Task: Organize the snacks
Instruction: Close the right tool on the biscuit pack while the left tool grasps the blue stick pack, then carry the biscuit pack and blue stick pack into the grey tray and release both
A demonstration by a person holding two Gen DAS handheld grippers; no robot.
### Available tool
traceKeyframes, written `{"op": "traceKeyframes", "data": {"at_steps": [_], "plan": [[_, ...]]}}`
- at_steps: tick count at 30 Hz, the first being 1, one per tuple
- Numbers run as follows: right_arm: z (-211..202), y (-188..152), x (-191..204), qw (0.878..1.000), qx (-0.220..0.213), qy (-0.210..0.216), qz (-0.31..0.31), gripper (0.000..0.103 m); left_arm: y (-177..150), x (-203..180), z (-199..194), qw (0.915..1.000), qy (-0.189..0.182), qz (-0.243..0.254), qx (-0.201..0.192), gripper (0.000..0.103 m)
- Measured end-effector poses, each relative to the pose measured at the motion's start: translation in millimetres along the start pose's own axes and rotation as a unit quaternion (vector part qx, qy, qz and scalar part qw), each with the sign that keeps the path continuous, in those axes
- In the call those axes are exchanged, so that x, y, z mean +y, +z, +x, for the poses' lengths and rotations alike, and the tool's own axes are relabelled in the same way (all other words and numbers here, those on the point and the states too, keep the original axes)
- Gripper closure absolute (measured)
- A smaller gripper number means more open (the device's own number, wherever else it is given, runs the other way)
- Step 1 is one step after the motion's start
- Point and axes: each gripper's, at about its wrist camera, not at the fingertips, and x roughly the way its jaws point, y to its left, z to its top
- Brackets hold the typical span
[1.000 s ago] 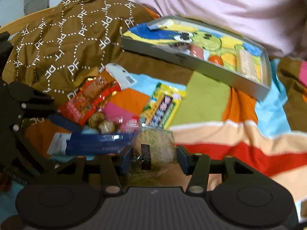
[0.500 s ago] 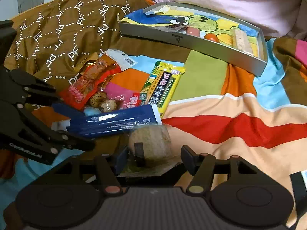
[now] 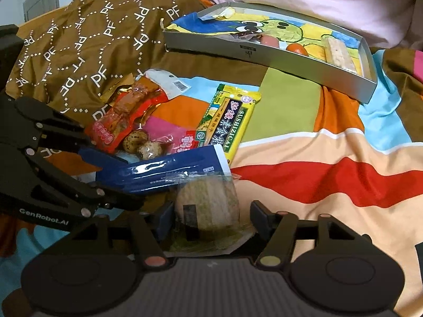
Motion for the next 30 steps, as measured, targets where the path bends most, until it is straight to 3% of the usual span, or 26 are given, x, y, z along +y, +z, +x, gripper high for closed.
{"op": "traceKeyframes", "data": {"at_steps": [4,14,25,30], "plan": [[-4.7,0.5,4.2,1.0,-0.008,-0.007,-0.014,0.048,0.1,-1.4,-3.1,0.9996,0.005,-0.028,0.003,0.063],[-19.1,3.1,10.9,0.996,-0.034,-0.056,-0.063,0.05,0.0,-19.2,-11.3,0.9988,0.03,-0.037,-0.01,0.067],[-53.0,11.1,-11.6,0.992,-0.089,-0.085,-0.033,0.05,5.2,-42.1,-18.3,0.9983,0.027,-0.045,-0.025,0.071],[-64.2,12.6,-23.7,0.99,-0.106,-0.091,-0.015,0.05,0.0,-49.0,-20.9,0.9965,0.023,-0.073,-0.032,0.071]]}}
